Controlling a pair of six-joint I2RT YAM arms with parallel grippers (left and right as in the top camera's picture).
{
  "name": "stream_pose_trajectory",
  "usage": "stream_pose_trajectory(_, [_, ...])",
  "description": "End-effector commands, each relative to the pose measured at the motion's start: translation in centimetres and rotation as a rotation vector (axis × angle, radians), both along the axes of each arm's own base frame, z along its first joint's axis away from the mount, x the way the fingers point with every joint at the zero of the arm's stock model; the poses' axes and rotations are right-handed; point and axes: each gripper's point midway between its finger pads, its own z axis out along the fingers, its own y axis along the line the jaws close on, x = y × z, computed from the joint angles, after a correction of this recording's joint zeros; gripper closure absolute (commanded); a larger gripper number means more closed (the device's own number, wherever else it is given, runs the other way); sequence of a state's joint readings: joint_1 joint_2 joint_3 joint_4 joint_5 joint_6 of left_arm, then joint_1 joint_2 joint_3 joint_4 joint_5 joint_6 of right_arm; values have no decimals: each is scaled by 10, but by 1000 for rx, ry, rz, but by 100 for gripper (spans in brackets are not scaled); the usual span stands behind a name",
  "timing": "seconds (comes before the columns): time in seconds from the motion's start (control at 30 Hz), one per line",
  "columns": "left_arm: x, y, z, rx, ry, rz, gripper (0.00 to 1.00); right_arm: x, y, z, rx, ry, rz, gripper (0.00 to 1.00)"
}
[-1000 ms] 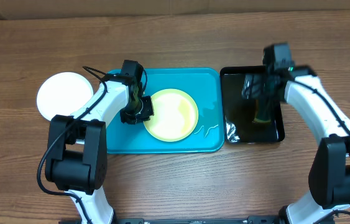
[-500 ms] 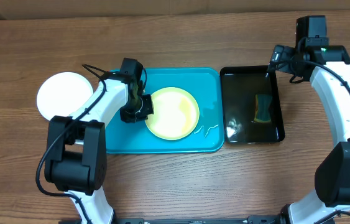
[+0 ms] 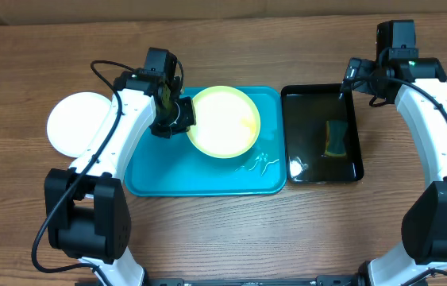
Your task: Clean dirty plates on tray and stack at the side
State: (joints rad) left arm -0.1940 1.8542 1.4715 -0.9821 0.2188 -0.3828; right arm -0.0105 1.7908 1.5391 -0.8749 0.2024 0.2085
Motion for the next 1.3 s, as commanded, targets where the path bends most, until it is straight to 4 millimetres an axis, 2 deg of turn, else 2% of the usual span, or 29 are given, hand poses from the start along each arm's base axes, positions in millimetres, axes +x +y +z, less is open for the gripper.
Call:
stream_pose_trajectory(0.0, [7, -12, 24, -75, -48, -5, 96, 3, -1, 10, -13, -29, -3, 0])
stream_pose_trajectory(0.17, [9, -28, 25, -89, -61, -2, 96, 3, -1, 10, -13, -29, -3, 0])
stream_pose_trajectory(0.37, [11, -73, 32, -124, -122, -48, 96, 3, -1, 10, -13, -29, -3, 0])
stream_pose_trajectory(0.53, [3, -111, 35, -126, -157, -106, 96, 3, -1, 10, -13, -29, -3, 0])
stream_pose_trajectory(0.63, [-2, -127, 35, -111, -179, -126, 96, 3, -1, 10, -13, -29, -3, 0])
stream_pose_trajectory(0.83, [-11, -142, 35, -111, -178, -142, 96, 3, -1, 10, -13, -29, -3, 0])
stream_pose_trajectory(1.1, [-4, -144, 38, -92, -225, -138, 96, 9, -2, 14, -15, -60, -8, 0])
stream_pose_trajectory(1.2, [0, -143, 39, -81, -243, -132, 96, 8, -18, 14, 0, -67, -73, 0])
stream_pose_trajectory(1.27, [4, -144, 41, -79, -263, -129, 96, 2, -41, 13, 3, -56, -123, 0])
